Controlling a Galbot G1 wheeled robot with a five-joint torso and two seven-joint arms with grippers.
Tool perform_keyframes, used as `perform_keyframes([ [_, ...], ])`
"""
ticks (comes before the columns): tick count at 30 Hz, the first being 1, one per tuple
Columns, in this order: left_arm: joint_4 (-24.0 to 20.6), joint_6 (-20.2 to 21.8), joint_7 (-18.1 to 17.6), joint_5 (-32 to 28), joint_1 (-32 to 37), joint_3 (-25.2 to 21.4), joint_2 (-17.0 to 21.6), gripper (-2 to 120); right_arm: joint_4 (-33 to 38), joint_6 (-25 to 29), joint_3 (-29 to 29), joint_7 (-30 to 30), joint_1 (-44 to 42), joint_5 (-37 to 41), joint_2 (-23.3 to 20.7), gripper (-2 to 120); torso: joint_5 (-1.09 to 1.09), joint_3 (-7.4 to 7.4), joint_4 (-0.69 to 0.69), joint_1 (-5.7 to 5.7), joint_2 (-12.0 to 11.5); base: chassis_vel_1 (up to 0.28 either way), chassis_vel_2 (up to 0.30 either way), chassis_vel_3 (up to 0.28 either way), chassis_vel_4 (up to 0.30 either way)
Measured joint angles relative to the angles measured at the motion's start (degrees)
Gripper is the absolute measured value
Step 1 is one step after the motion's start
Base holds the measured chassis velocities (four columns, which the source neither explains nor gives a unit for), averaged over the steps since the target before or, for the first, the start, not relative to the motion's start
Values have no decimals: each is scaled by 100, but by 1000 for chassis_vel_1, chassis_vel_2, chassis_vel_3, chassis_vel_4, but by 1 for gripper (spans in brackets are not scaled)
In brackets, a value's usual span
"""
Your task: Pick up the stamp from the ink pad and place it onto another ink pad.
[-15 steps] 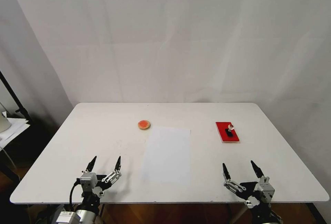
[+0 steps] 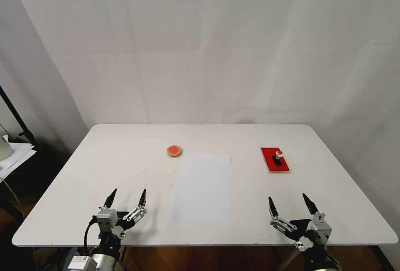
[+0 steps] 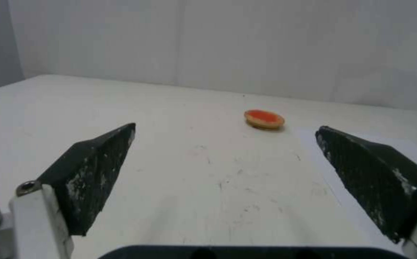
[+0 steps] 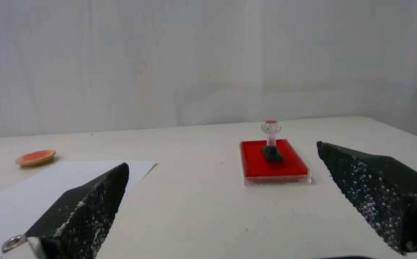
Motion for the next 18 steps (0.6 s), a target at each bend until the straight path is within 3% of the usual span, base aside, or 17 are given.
perform_keyframes([
  [5,0,0,0,0,0,0,0,100,-26,-110,187,-11,248,399,-488,100,0,0,0,0,0,0,0,0,0],
  [9,0,0,0,0,1,0,0,100,-329,-479,173,-12,1155,1670,-1381,100,1,0,1,0,0,0,0,0,0],
  [10,0,0,0,0,1,0,0,100,-329,-479,173,-12,1155,1670,-1381,100,1,0,1,0,0,0,0,0,0],
  [14,0,0,0,0,-1,0,0,100,-1020,-817,-245,-68,2202,2771,-2014,100,1,1,2,1,-1,0,0,0,0],
  [18,0,0,0,0,0,0,0,100,-1545,-1050,-590,-68,2797,3258,-2259,100,0,1,0,1,-1,0,0,0,0],
])
